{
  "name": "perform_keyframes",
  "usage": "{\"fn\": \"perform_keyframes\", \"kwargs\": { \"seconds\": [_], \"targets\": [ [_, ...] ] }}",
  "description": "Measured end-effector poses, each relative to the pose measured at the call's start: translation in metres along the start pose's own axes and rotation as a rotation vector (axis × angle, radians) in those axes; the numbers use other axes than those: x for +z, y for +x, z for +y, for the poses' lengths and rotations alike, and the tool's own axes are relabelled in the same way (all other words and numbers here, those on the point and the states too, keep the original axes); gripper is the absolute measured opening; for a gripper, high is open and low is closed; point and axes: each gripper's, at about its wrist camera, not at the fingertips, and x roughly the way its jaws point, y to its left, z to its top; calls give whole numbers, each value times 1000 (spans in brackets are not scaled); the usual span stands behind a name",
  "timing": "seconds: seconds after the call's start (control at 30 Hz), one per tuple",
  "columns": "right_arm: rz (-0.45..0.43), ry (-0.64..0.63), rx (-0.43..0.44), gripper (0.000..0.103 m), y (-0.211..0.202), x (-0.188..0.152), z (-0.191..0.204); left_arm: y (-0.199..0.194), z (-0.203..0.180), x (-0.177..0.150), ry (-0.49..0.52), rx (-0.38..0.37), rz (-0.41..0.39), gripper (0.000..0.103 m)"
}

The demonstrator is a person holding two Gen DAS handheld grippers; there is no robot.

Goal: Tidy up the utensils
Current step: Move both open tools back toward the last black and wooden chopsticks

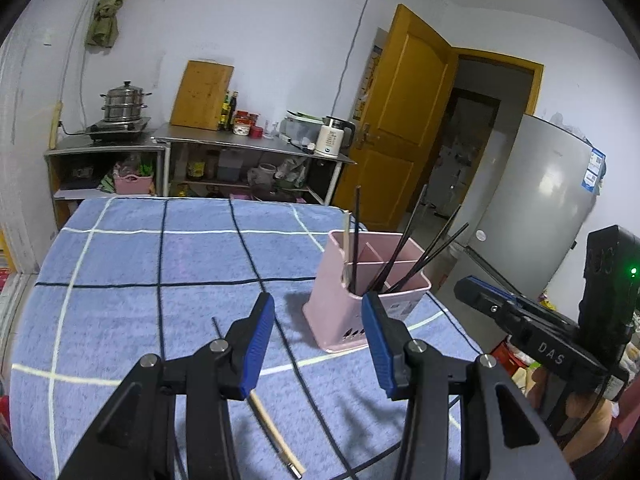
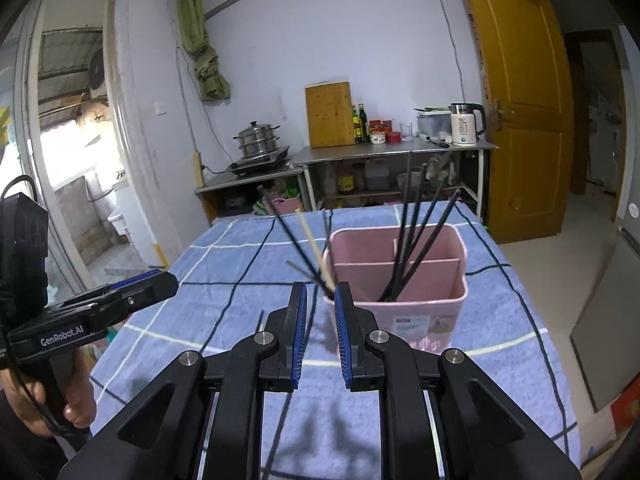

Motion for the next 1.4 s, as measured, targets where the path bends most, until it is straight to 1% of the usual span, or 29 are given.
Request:
{"fn": "perform_keyframes", "kwargs": {
  "seconds": [0.1, 0.2, 0.37, 0.73, 0.9, 1.1, 1.3, 1.4],
  "targets": [
    [11, -9, 5, 15, -1, -8, 8, -6, 6, -8, -15, 26, -1, 47],
    [26, -15, 10, 15, 0, -16, 12, -10, 9, -16, -9, 47, 0, 47],
    [50, -11, 22, 15, 3, -27, 16, -13, 14, -30, -11, 68, 14, 47],
    [96, -26, 41, 15, 14, -42, 25, -4, 23, -51, -33, 84, 65, 47],
    [132, -25, 62, 15, 27, -51, 28, 9, 33, -62, -63, 103, 103, 47],
    [183, -21, 75, 15, 46, -62, 29, 34, 46, -77, -99, 129, 172, 47],
    [224, -11, 85, 15, 63, -71, 26, 77, 61, -84, -116, 174, 250, 47],
    [238, -8, 87, 15, 70, -74, 23, 98, 67, -87, -117, 200, 282, 45]
  ]
}}
